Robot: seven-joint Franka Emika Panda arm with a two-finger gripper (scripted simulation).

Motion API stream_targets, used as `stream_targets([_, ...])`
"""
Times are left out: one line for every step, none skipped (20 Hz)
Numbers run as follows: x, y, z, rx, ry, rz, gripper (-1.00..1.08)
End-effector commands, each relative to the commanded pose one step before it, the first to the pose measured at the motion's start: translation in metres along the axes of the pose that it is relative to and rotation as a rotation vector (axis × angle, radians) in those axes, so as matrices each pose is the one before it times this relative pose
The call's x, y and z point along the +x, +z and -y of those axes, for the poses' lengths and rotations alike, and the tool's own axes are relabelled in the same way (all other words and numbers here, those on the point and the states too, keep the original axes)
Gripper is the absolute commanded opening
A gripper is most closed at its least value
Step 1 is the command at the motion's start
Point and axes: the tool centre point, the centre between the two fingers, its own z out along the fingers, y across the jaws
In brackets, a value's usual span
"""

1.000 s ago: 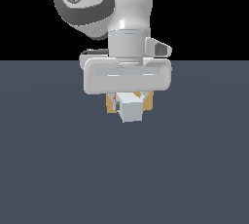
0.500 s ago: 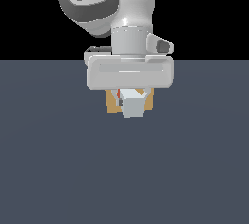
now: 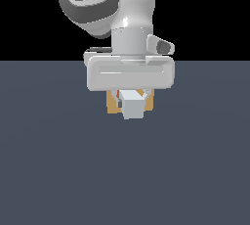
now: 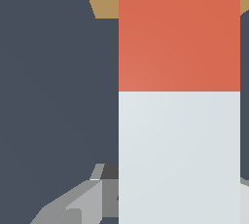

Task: Insert the peg into the horizontal hole in a box.

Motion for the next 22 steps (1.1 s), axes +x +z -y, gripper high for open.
stream_targets([0.00036,-0.00245,-0.00149,-0.00449,-0.00093,-0.00012,-1.0])
stream_targets([0.00031,-0.00195,-0.0012,-0.0035,-0.00077,-0.00024,-1.0])
stream_targets([0.0,0.0,0.0,0.0,0.0,0.0,-1.0])
stream_targets([0.0,0.0,0.0,0.0,0.0,0.0,-1.0])
stream_targets([0.0,0.0,0.0,0.0,0.0,0.0,-1.0])
stream_targets([0.0001,0.00209,0.0013,0.00404,0.00008,-0.00037,-1.0])
stream_targets([0.00039,0.0,0.00004,0.0,0.0,0.0,-1.0])
stream_targets([0.00119,0.00001,0.00011,0.0,0.0,0.0,-1.0])
stream_targets([0.002,0.00001,0.00015,0.0,0.0,0.0,-1.0])
stream_targets([0.0028,0.00002,0.00016,0.0,0.0,0.0,-1.0])
stream_targets([0.00365,-0.00028,0.00018,-0.00048,-0.0001,0.00001,-1.0])
stream_targets([0.00438,0.00002,0.00012,0.0,0.0,0.0,-1.0])
stream_targets([0.00517,0.00003,0.00007,0.0,0.0,0.0,-1.0])
stream_targets([0.00598,-0.00027,0.00008,-0.00049,-0.00004,0.00003,-1.0])
stream_targets([0.00675,-0.00027,0.00004,-0.00049,-0.00003,0.00003,-1.0])
stream_targets([0.0075,0.00004,-0.00003,0.0,0.0,0.0,-1.0])
stream_targets([0.00827,-0.00027,0.0,-0.00049,-0.00001,0.00004,-1.0])
stream_targets([0.00873,-0.00026,-0.00001,-0.00049,-0.00001,0.00003,-1.0])
stream_targets([0.00803,0.00004,-0.00004,0.0,0.0,0.0,-1.0])
stream_targets([0.00722,-0.00027,0.00001,-0.00049,0.0,0.00003,-1.0])
stream_targets([0.00642,0.00003,-0.00004,0.0,0.0,0.0,-1.0])
stream_targets([0.00561,-0.0004,0.00001,-0.00069,0.00002,0.00004,-1.0])
